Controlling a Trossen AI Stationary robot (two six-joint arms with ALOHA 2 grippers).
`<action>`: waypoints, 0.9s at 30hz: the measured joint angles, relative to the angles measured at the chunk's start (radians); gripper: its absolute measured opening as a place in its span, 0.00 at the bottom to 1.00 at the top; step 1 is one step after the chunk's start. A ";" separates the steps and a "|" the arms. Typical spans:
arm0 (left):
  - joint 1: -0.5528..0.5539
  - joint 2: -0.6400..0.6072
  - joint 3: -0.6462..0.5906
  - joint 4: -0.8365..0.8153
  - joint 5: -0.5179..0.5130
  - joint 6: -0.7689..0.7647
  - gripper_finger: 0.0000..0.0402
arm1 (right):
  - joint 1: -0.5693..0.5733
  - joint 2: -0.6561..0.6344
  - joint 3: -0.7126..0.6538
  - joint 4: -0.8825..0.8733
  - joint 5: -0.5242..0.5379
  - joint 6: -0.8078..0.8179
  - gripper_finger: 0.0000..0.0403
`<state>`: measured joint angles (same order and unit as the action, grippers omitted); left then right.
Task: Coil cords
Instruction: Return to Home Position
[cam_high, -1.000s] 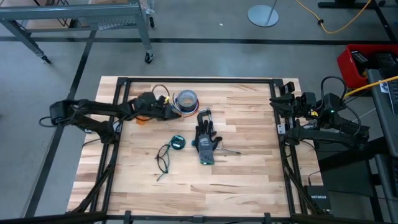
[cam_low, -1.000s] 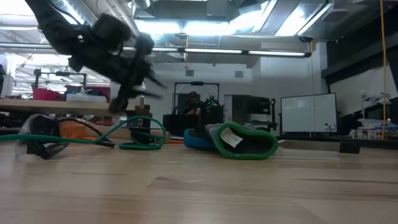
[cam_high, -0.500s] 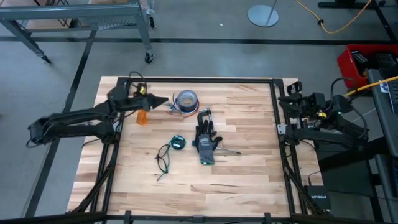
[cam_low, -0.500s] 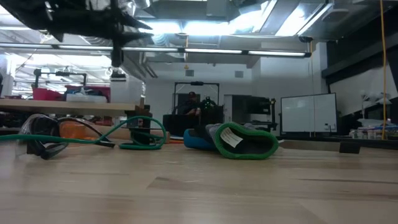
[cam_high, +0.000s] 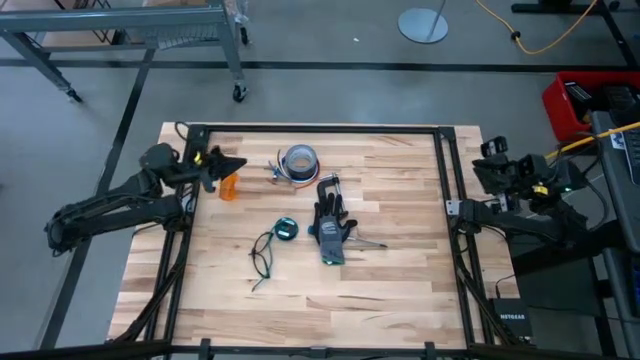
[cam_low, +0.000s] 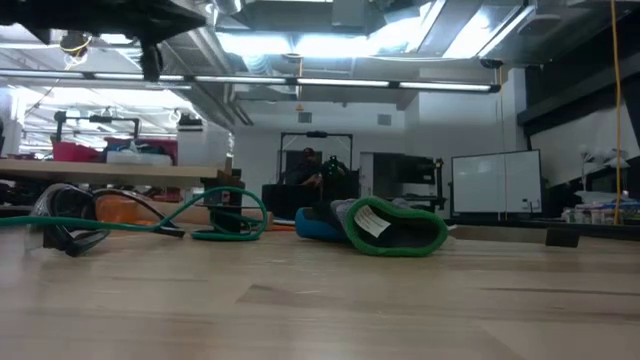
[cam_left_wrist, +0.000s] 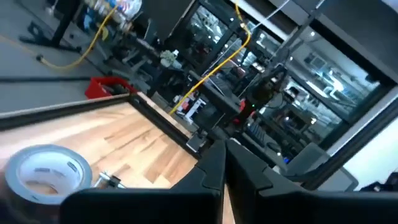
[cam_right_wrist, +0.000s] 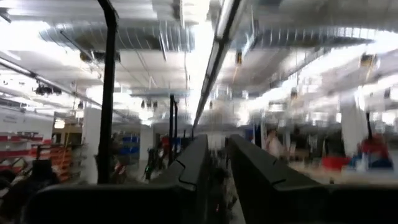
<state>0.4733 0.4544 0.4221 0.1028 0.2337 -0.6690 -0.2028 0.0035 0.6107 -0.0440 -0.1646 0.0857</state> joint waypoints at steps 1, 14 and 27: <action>0.000 -0.025 0.000 -0.020 0.000 0.023 0.00 | 0.000 0.001 0.000 -0.023 0.001 0.016 0.18; -0.074 -0.286 0.000 -0.294 -0.009 0.231 0.00 | 0.000 0.013 -0.001 -0.362 -0.011 0.049 0.18; -0.153 -0.377 -0.029 -0.391 -0.011 0.250 0.00 | 0.000 0.013 -0.112 -0.364 -0.012 0.118 0.18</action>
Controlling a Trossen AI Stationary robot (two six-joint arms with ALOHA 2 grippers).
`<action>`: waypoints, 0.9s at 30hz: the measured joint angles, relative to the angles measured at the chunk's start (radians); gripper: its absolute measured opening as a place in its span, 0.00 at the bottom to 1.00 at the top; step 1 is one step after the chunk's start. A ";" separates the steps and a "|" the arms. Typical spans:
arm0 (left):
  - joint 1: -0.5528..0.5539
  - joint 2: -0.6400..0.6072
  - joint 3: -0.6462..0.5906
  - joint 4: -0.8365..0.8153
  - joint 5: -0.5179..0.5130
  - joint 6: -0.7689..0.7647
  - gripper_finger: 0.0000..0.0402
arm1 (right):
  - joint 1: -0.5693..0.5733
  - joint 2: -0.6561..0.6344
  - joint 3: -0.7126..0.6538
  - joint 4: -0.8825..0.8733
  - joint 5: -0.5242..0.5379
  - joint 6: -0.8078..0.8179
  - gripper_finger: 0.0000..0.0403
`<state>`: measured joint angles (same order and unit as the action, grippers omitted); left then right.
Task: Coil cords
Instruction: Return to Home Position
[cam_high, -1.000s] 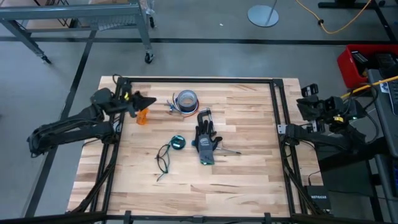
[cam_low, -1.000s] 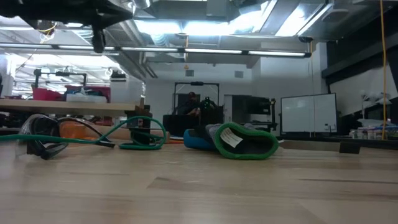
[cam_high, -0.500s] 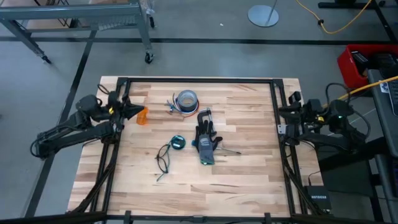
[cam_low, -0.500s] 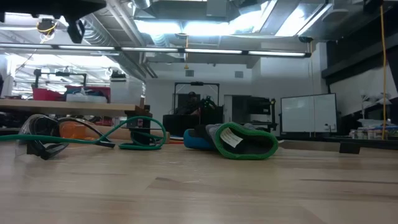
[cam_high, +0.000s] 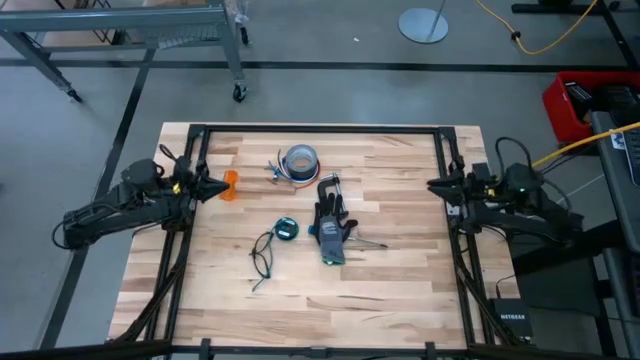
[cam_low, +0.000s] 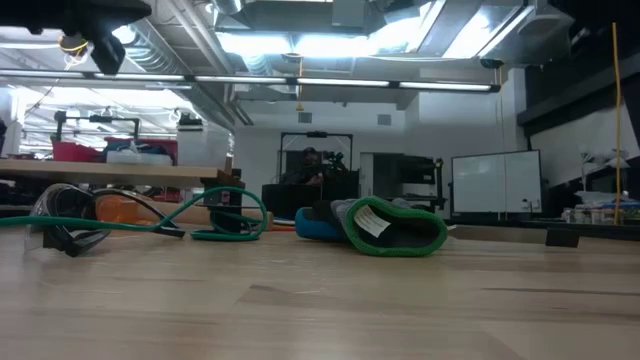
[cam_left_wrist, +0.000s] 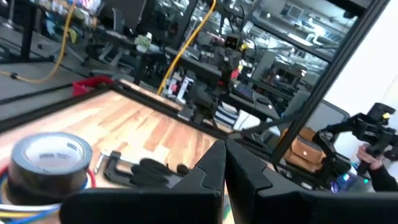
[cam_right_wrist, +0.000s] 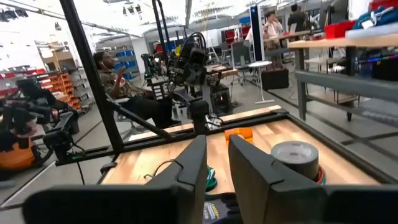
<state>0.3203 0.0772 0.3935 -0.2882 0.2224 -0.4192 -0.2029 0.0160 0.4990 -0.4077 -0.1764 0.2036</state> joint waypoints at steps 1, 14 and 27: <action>-0.006 0.000 -0.012 0.003 0.001 -0.005 0.00 | 0.000 0.000 -0.011 0.009 0.000 0.010 0.18; -0.085 0.001 -0.190 0.195 0.001 -0.124 0.01 | 0.000 0.000 -0.110 0.071 -0.005 0.099 0.18; -0.166 0.001 -0.269 0.310 -0.005 -0.128 0.01 | 0.000 0.001 -0.265 0.278 -0.045 0.162 0.18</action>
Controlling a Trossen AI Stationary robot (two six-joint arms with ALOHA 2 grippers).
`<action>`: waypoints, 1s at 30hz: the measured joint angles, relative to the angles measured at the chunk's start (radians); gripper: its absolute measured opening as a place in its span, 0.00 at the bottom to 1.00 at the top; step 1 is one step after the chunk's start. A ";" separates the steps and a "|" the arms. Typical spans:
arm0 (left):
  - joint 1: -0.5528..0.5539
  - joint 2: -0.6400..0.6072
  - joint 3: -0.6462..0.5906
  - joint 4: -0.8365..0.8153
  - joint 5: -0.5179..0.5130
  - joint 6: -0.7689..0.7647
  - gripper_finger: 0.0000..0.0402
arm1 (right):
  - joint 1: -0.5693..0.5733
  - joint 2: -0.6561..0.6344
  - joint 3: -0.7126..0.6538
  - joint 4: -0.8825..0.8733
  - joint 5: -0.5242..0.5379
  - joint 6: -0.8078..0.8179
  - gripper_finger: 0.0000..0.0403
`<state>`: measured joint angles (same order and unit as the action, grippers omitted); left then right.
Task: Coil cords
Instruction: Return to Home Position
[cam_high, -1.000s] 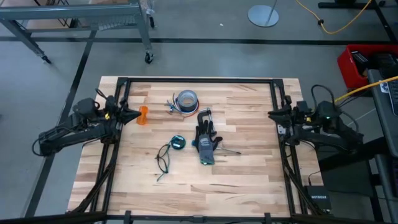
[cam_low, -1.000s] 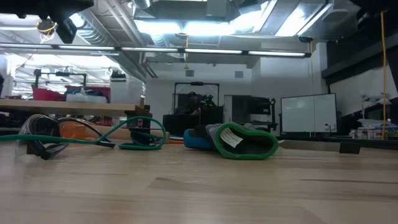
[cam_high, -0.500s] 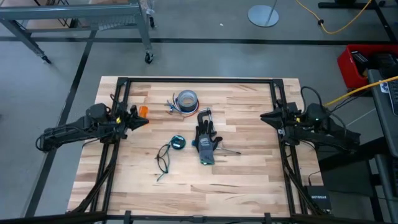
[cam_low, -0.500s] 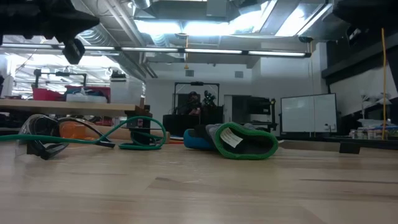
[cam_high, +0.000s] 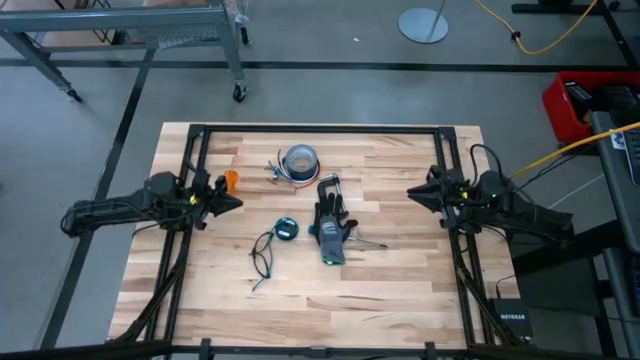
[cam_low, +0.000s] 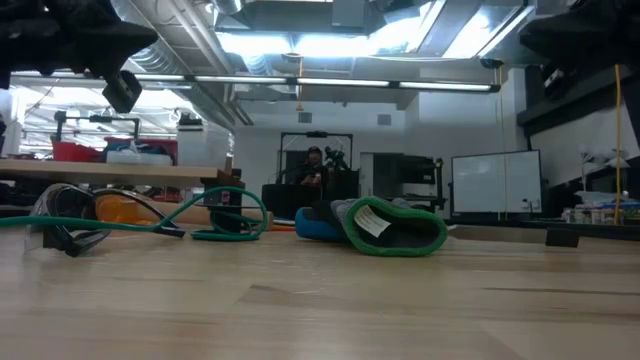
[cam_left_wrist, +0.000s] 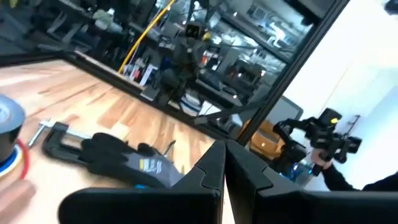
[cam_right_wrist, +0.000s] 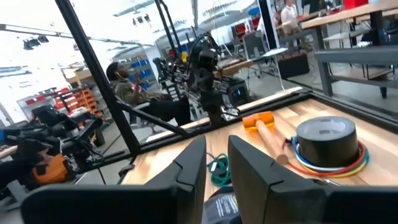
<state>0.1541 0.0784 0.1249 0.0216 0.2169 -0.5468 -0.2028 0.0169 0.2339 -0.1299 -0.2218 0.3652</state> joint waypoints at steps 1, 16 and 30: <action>-0.005 0.000 -0.008 0.021 -0.003 -0.001 0.01 | 0.000 0.000 -0.010 0.018 0.000 0.000 0.18; -0.078 0.001 -0.076 0.098 -0.021 0.076 0.01 | 0.000 0.000 -0.069 0.029 0.000 0.005 0.18; -0.103 0.001 -0.076 0.089 -0.021 0.112 0.01 | 0.000 0.000 -0.082 0.023 0.000 0.004 0.18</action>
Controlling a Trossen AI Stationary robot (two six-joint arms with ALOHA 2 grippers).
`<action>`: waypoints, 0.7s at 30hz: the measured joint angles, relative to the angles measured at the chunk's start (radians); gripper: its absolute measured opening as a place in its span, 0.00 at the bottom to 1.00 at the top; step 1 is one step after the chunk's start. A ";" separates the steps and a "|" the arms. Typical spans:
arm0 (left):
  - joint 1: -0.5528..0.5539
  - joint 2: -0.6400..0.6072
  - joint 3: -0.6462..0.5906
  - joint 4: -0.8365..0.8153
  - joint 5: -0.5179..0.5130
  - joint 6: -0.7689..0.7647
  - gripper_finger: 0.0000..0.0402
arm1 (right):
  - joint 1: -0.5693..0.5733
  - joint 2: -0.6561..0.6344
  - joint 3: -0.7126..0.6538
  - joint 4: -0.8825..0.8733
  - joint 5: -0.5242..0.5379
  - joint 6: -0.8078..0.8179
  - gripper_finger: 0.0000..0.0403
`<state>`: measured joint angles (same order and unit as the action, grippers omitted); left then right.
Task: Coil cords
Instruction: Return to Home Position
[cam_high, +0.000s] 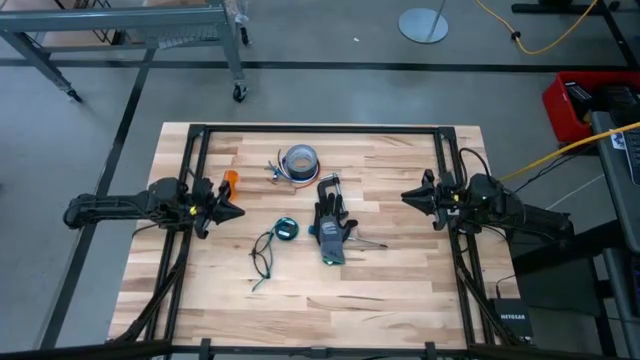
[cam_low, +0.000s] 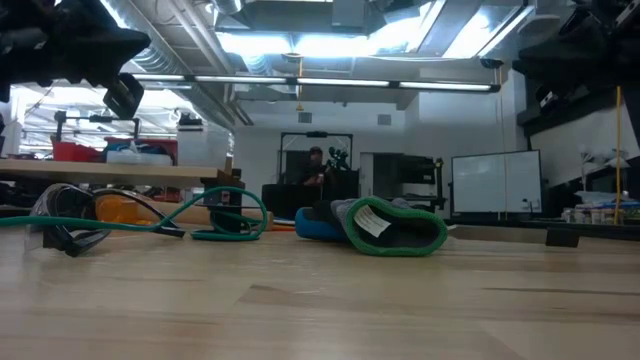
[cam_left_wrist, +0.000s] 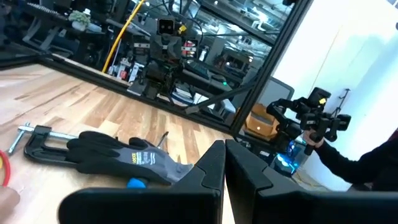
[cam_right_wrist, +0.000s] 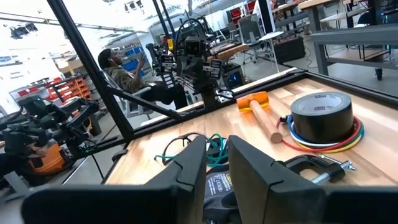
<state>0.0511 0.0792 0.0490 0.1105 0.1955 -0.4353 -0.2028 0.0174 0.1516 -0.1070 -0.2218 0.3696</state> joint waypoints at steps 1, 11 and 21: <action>0.000 0.000 0.000 -0.009 0.000 0.001 0.01 | 0.000 0.000 0.000 0.000 0.000 -0.005 0.18; 0.000 0.016 -0.039 -0.064 -0.018 0.115 0.01 | 0.000 0.000 0.000 -0.055 0.001 -0.092 0.18; 0.000 0.016 -0.039 -0.079 -0.084 0.186 0.01 | 0.000 0.000 0.000 -0.085 0.078 -0.111 0.18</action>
<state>0.0509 0.0953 0.0097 0.0314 0.1113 -0.2492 -0.2028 0.0174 0.1516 -0.1923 -0.1435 0.2588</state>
